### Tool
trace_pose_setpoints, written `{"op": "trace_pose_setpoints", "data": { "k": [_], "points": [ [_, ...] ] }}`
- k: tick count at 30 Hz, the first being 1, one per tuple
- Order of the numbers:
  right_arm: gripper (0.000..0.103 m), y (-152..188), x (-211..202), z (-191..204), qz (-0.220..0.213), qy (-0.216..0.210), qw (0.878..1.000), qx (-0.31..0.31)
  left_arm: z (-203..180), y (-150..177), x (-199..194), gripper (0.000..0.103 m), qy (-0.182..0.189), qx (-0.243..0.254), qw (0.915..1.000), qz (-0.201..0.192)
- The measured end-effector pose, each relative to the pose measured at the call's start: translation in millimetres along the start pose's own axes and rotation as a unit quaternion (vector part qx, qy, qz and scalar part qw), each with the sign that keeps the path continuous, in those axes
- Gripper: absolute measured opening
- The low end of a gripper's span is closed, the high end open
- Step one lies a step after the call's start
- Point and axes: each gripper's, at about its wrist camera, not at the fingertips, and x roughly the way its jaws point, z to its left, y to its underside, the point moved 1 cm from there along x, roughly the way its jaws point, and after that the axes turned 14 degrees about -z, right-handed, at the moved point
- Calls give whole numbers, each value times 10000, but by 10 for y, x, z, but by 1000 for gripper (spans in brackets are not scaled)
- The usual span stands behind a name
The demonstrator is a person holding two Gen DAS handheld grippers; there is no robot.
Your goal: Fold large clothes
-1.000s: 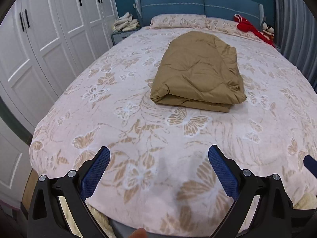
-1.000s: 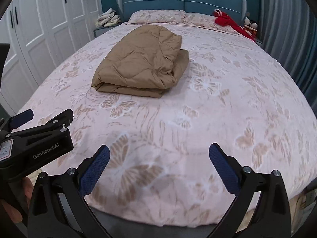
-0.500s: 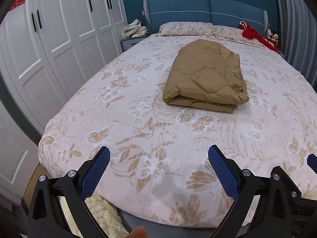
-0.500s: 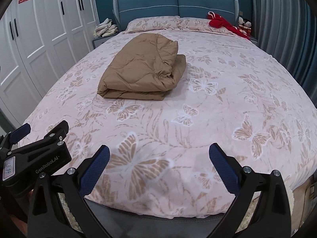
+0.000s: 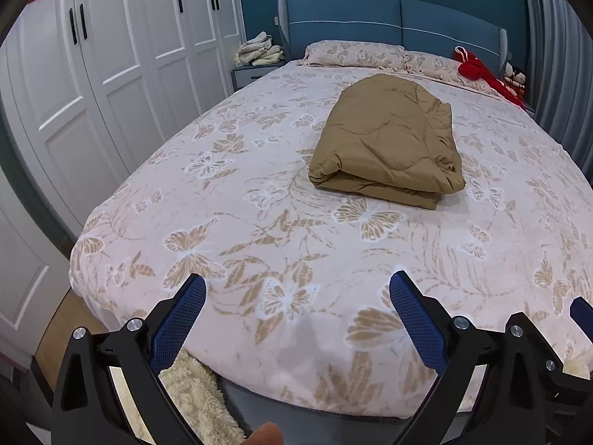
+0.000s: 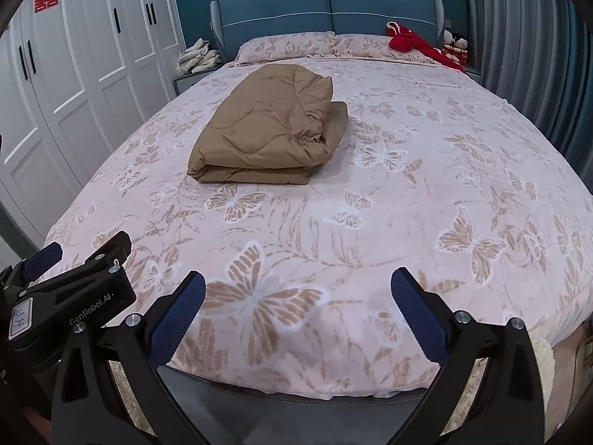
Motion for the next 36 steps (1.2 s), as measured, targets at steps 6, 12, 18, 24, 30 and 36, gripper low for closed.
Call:
{"op": "trace_pose_setpoints", "data": {
  "k": [6, 12, 18, 24, 30, 36],
  "points": [
    [98, -7, -21, 17, -33, -2, 10000, -4, 27, -15, -48, 98, -71, 1, 9999, -90],
    [98, -17, -43, 42, -66, 8, 10000, -23, 28, -25, -85, 98, -110, 36, 9998, -165],
    [98, -23, -50, 40, -72, 16, 10000, -23, 39, -28, -104, 98, -140, 55, 9997, -196],
    [98, -22, -57, 46, -78, 14, 10000, -18, 53, -24, -106, 98, -146, 63, 9997, -201],
    [98, -27, -66, 50, -96, 14, 9999, -29, 73, -27, -106, 98, -168, 41, 9997, -176],
    [98, -30, -77, 57, -92, 7, 10000, -14, 67, -25, -110, 98, -181, 56, 9997, -176]
  ]
}}
